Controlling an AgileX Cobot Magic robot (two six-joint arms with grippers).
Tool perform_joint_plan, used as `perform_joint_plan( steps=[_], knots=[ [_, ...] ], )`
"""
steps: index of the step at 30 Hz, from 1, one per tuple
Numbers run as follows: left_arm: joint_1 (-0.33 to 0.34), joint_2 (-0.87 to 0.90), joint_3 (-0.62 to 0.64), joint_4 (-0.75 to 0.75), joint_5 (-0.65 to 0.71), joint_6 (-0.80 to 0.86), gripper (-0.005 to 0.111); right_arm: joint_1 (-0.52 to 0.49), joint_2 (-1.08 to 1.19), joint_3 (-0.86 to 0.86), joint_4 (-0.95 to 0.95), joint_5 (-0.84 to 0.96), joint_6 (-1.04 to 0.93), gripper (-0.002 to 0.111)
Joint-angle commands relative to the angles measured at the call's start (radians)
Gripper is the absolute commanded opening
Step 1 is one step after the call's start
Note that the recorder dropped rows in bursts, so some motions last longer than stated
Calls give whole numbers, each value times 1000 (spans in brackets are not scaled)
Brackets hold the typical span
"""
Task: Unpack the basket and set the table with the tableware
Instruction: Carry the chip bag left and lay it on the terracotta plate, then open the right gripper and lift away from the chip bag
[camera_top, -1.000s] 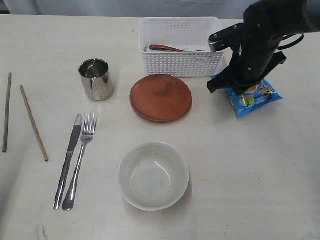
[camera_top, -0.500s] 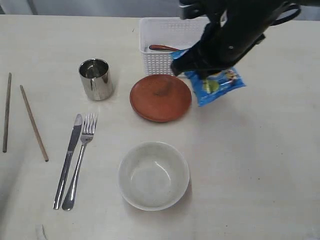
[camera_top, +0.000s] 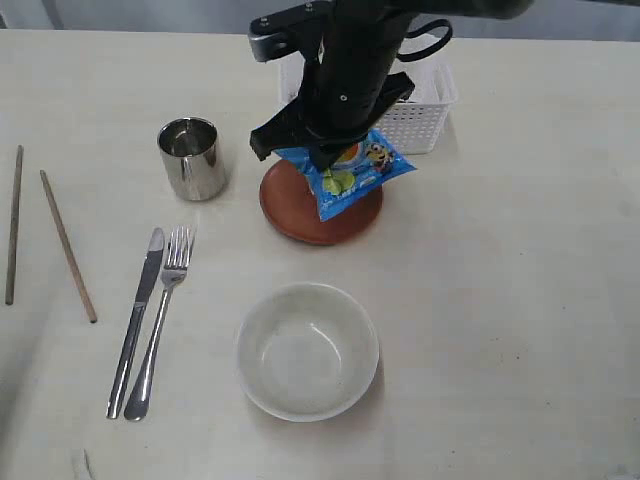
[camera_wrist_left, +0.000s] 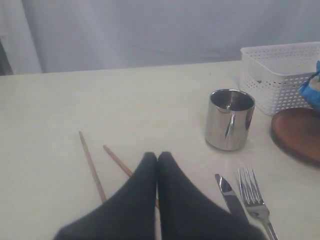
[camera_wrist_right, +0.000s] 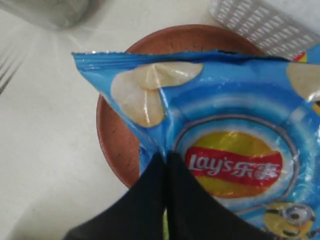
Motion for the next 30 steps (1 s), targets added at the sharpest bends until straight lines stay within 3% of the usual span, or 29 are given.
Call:
perform_joint_plan(
  steps=[1,9,26,28,30],
  knots=[
    [3,-3,4,3,-3,0,0,2,34,-26,3,15,-24,-1],
    [3,-3,4,3,-3,0,0,2,41,-26,208,-18,-137,-1],
    [3,-3,4,3,-3,0,0,-1,72,-28,100,-73,-73,0],
    [3,-3,4,3,-3,0,0,-1,72,-28,102,-69,-73,8],
    [3,-3,4,3,-3,0,0,-1,72,-28,104,-53,-73,25]
  ],
)
